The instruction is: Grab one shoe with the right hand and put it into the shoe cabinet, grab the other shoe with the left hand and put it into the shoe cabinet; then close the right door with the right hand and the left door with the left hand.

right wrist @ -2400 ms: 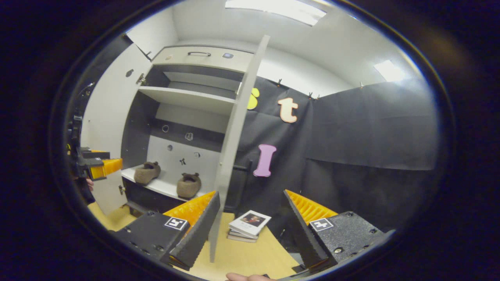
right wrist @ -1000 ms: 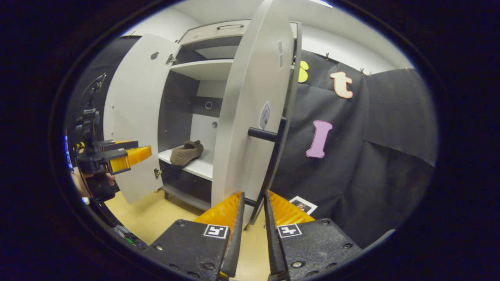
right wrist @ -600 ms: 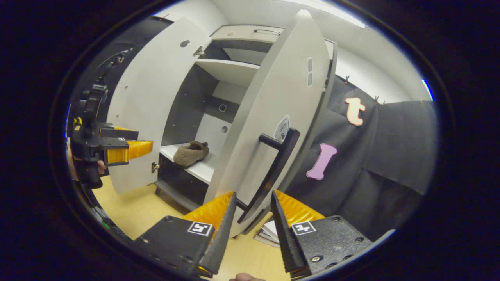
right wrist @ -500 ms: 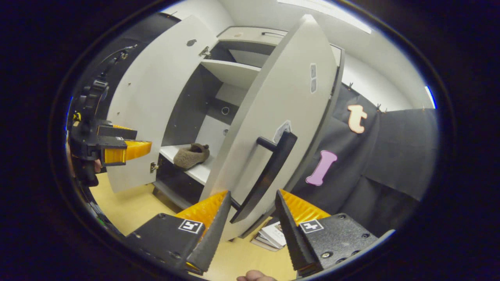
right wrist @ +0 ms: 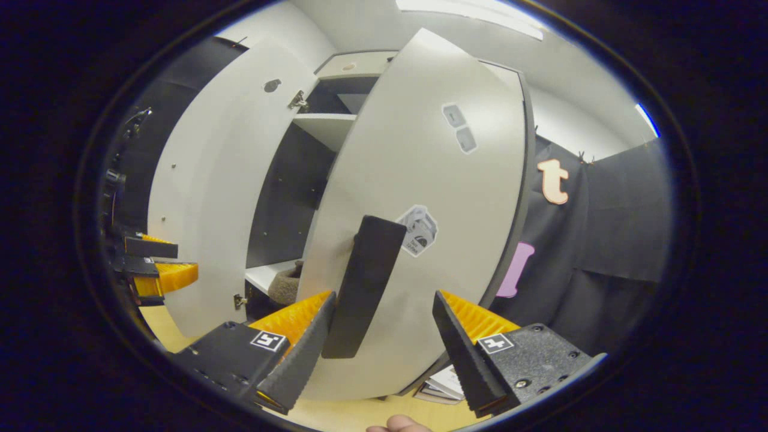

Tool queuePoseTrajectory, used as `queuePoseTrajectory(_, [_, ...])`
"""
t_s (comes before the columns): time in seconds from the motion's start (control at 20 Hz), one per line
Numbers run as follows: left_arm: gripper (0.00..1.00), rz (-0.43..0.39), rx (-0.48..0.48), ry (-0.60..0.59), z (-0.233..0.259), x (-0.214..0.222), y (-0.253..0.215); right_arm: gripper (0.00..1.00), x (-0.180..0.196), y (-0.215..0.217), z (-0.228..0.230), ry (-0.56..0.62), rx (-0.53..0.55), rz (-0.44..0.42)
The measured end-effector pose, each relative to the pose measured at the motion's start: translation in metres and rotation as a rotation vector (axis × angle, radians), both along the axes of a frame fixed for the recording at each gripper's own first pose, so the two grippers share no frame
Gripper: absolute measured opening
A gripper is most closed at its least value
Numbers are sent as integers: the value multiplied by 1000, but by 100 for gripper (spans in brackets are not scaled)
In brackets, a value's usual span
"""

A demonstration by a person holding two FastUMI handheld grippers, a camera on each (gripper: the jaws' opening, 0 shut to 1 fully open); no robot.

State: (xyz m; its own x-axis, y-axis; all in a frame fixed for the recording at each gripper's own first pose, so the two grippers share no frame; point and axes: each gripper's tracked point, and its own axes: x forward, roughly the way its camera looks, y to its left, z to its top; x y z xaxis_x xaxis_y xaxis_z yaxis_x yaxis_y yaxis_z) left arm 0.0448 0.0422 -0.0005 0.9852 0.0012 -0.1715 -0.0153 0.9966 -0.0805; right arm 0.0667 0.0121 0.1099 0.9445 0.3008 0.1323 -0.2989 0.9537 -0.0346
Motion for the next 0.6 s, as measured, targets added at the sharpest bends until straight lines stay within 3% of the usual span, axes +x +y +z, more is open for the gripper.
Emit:
queuePoseTrajectory(0.45, [94, -9, 3, -72, 30, -25, -5, 100, 19, 24, 9, -68, -40, 15])
queuePoseTrajectory(0.6, [93, 24, -8, -122, 52, -33, 4, 100, 25, 32, 10, -85, -67, 16])
